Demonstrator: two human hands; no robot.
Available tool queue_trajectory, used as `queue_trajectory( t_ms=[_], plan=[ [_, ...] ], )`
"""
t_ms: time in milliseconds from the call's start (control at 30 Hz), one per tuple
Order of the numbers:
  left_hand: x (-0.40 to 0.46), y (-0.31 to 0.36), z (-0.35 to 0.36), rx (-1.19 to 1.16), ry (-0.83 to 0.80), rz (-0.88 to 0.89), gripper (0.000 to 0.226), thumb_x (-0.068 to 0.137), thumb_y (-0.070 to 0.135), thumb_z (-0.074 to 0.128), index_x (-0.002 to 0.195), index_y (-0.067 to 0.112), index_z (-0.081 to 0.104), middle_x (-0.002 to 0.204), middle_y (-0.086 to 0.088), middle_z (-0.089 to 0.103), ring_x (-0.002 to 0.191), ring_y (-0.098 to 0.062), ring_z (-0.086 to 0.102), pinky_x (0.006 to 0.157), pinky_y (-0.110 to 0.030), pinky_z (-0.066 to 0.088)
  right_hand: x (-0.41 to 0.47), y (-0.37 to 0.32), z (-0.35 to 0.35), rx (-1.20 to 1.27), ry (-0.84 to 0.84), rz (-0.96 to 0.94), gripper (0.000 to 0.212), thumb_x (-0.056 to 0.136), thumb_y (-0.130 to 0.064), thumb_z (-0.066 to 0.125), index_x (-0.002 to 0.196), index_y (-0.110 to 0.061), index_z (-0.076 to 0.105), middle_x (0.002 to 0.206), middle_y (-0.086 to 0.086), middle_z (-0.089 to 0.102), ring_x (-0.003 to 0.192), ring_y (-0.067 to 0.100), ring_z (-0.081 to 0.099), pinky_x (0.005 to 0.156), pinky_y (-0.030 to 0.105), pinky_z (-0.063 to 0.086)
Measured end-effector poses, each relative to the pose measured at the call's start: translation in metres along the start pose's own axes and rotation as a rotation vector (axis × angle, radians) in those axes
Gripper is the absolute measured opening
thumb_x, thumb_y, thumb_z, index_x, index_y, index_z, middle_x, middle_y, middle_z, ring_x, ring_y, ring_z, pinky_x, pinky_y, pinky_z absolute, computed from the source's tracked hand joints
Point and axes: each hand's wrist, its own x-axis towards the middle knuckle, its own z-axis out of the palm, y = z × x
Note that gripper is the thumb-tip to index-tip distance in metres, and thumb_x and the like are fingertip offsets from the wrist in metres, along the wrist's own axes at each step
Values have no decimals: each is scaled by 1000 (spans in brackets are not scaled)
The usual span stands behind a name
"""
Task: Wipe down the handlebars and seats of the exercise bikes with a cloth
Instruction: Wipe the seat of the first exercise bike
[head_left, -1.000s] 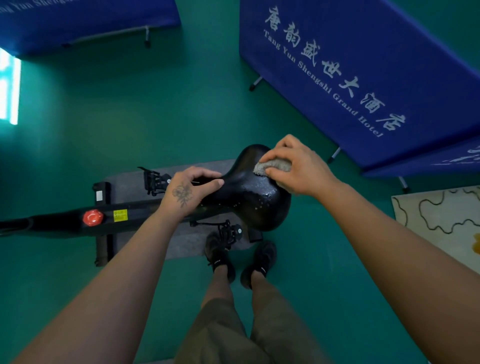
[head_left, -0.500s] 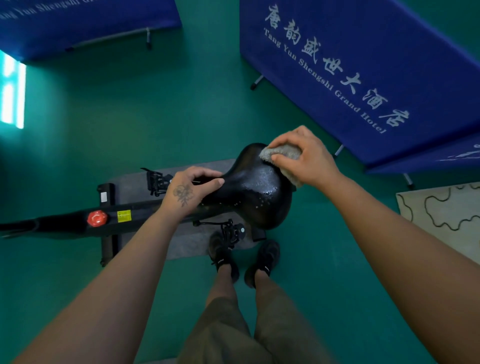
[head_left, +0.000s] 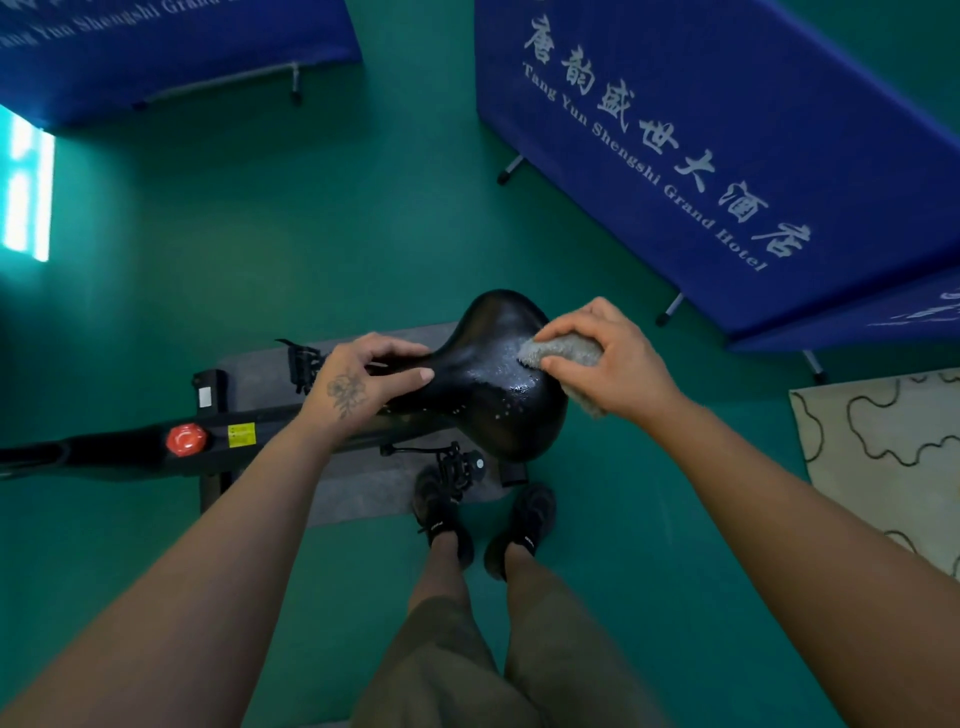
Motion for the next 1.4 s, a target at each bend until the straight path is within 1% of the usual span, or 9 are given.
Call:
queue_trajectory(
  t_ms=[100,433,567,700,833,1033,1200,1333,1400],
  plan=[
    [1,3,-1,13,-13,-12,28,76,37,90,103,39,83,106,15,77,102,-12,73,99,-37,55,19,-5,-8,14,53,-18,23,85,-35,83,104,-44,74,105,-4,56,98,9,60,92,34,50],
    [-4,3,-3,48,19,-35,30,80,19,93,108,24,83,105,9,78,101,-12,73,99,-33,53,-3,17,12,89,38,13,24,84,-32,81,104,-43,75,102,-9,56,95,6,61,93,35,52],
    [-3,7,-1,57,33,-44,29,81,13,91,108,19,83,105,4,78,96,-7,71,95,-28,53,-11,20,10,56,17,-5,24,84,-36,80,104,-46,73,102,-10,57,96,8,61,93,38,53],
    [-5,10,3,46,53,-49,30,82,6,88,112,8,80,110,-8,76,94,-9,70,88,-16,53,19,11,3,-11,23,-26,23,84,-45,75,107,-45,73,101,-7,56,96,12,60,93,41,53],
    [-7,8,5,10,72,-73,30,82,9,89,110,13,81,112,-9,77,98,-14,72,94,-26,55,34,9,4,2,8,-8,21,86,-41,78,106,-47,73,101,-6,56,97,13,60,95,42,52],
    [-11,12,7,-9,90,-93,28,81,11,89,106,22,81,108,1,77,94,-4,71,90,-22,53,-17,18,14,52,9,0,26,79,-50,70,104,-50,69,101,-9,55,97,11,62,93,44,54],
    [-13,12,9,-12,95,-79,27,82,9,88,101,27,80,106,4,77,90,5,70,85,-14,51,-35,23,20,66,32,-15,22,88,-42,75,109,-46,71,101,-12,54,96,8,61,90,41,54],
    [-12,10,9,-20,94,-77,27,82,10,89,103,24,81,111,0,78,96,-4,72,88,-15,52,2,14,13,89,126,18,21,89,-36,76,109,-43,74,108,-5,57,102,9,60,95,33,49],
    [-11,8,9,-27,101,-81,27,82,11,89,105,22,81,112,-3,78,99,-9,72,93,-22,53,16,10,11,94,114,54,23,88,-32,76,105,-47,73,109,-6,58,103,8,60,92,29,47]
  ],
)
